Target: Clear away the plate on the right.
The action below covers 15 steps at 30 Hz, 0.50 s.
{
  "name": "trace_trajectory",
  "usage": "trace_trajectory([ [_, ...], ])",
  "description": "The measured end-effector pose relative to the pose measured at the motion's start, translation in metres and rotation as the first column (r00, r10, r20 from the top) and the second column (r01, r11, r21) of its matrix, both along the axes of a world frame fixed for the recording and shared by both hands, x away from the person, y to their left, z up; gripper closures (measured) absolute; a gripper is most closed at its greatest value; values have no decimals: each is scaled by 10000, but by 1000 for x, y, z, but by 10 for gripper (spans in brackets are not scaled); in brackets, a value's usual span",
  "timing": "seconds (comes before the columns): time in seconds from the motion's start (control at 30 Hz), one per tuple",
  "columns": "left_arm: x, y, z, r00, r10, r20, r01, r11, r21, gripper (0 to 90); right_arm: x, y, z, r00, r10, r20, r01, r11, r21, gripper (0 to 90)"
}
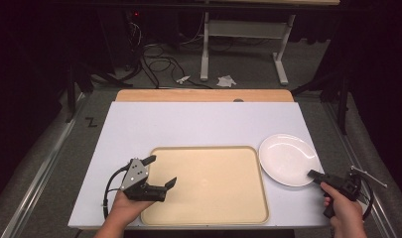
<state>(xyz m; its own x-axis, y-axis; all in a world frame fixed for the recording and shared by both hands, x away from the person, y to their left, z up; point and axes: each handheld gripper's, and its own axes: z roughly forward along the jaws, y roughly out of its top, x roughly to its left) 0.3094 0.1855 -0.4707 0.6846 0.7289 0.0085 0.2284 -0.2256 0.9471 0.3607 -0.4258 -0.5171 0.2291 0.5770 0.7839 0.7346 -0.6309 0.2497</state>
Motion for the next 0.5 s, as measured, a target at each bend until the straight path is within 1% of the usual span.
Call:
trace_trajectory([
  [0.03,0,0,0,10000,3,0,-3,10000,-1,41,0,-1,-1,9999,-63,-92,63,10000,64,813],
  [0.07,0,0,0,10000,0,-8,0,10000,7,41,0,-2,-2,9999,-56,-94,56,10000,30,832],
  [0.13,0,0,0,10000,2,-17,-2,10000,18,40,0,-3,-3,9998,-117,-175,120,9998,185,844],
  [0.23,0,0,0,10000,2,-16,-2,10000,22,41,-1,-3,-3,9996,-253,-158,259,9989,383,864],
  [0.3,0,0,0,10000,-4,-14,4,10000,27,41,-2,-4,-3,9991,-419,-114,426,9966,705,875],
  [0.43,0,0,0,10000,-5,-7,5,10000,28,40,-3,-5,-1,9981,-602,109,592,9952,785,889],
  [0.5,0,0,0,10000,-12,-5,13,10000,36,40,-3,-5,0,9976,-688,101,677,9938,879,890],
])
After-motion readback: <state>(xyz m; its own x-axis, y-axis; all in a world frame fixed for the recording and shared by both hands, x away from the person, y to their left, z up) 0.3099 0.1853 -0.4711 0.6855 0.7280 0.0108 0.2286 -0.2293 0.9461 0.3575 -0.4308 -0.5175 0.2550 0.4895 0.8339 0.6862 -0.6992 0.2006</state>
